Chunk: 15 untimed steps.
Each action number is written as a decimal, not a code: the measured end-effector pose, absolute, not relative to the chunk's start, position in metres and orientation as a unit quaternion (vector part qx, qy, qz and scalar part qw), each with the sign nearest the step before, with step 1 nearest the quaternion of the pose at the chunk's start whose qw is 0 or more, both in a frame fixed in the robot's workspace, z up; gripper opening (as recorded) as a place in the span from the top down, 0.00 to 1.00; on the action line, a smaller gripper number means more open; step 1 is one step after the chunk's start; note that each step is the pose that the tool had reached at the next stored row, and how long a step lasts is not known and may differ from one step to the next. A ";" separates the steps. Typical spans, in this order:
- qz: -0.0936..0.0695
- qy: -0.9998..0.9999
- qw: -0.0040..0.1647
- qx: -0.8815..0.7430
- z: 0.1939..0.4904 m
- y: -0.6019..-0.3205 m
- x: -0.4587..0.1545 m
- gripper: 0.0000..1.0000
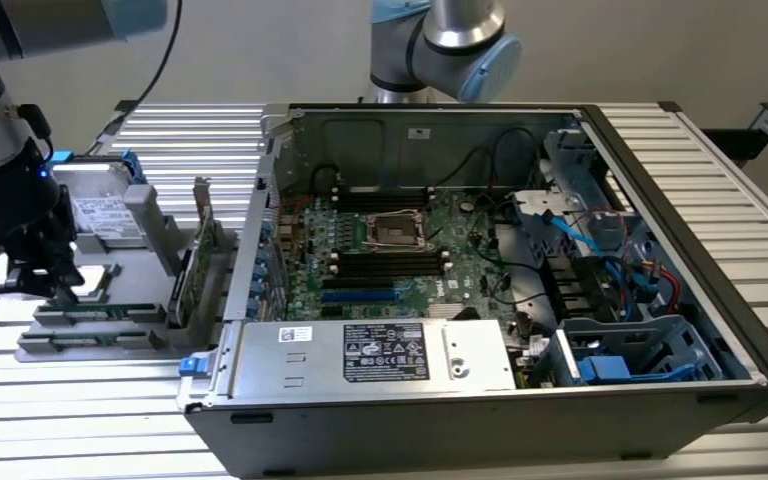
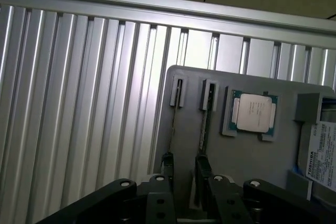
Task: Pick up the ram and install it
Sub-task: 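Pick up the ram and move it above insertion slot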
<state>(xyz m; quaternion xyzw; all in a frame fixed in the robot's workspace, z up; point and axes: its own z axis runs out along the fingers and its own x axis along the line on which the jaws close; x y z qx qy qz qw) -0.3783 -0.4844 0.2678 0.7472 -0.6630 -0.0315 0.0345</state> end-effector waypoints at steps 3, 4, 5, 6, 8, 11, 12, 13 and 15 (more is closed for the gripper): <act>-0.031 -0.663 0.034 0.747 0.262 -0.485 -0.378 0.69; -0.031 -0.663 0.034 0.747 0.260 -0.485 -0.378 0.69; -0.031 -0.663 0.034 0.747 0.259 -0.485 -0.378 0.69; -0.031 -0.663 0.034 0.747 0.257 -0.486 -0.378 0.69; -0.031 -0.663 0.034 0.747 0.253 -0.486 -0.378 0.69; -0.031 -0.663 0.034 0.747 0.248 -0.487 -0.379 0.69; -0.031 -0.663 0.035 0.747 0.247 -0.487 -0.379 0.69; -0.031 -0.663 0.035 0.747 0.245 -0.488 -0.379 0.69; -0.031 -0.663 0.034 0.747 0.242 -0.489 -0.380 0.69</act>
